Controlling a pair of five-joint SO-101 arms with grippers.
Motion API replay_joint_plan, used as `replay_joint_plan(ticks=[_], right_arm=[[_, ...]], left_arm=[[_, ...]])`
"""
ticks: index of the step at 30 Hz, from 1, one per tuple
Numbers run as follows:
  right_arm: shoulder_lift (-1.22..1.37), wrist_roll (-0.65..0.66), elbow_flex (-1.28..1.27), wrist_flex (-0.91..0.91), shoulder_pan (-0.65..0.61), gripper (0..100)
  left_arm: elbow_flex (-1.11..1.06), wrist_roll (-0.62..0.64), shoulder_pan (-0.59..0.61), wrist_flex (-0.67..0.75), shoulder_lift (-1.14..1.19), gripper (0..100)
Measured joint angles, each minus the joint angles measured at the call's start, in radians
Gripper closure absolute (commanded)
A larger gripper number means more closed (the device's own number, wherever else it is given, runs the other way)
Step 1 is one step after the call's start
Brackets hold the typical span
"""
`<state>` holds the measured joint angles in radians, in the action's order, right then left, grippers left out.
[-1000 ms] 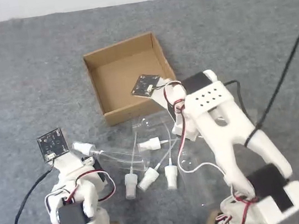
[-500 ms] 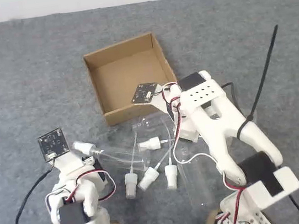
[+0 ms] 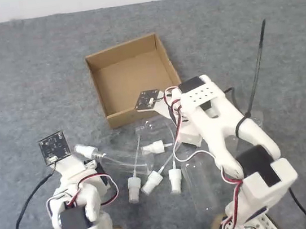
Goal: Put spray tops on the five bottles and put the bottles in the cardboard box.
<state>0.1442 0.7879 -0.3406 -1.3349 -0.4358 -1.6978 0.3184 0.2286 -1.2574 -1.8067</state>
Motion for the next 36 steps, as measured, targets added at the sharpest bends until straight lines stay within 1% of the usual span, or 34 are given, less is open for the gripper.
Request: replay_joint_plan(ticks=[7, 21, 27, 33, 36], right_arm=[[0.009, 0.002, 0.000, 0.006, -0.002, 77.5], [0.009, 0.002, 0.000, 0.006, 0.074, 77.7], [0.009, 0.002, 0.000, 0.006, 0.078, 90.9], [0.009, 0.002, 0.000, 0.005, 0.078, 95.1], [0.009, 0.002, 0.000, -0.029, 0.078, 97.5]], left_arm=[[0.000, 0.000, 0.000, 0.000, 0.000, 99], [0.000, 0.000, 0.000, 0.000, 0.000, 99], [0.000, 0.000, 0.000, 0.000, 0.000, 99], [0.000, 0.000, 0.000, 0.000, 0.000, 99], [0.000, 0.000, 0.000, 0.000, 0.000, 99]])
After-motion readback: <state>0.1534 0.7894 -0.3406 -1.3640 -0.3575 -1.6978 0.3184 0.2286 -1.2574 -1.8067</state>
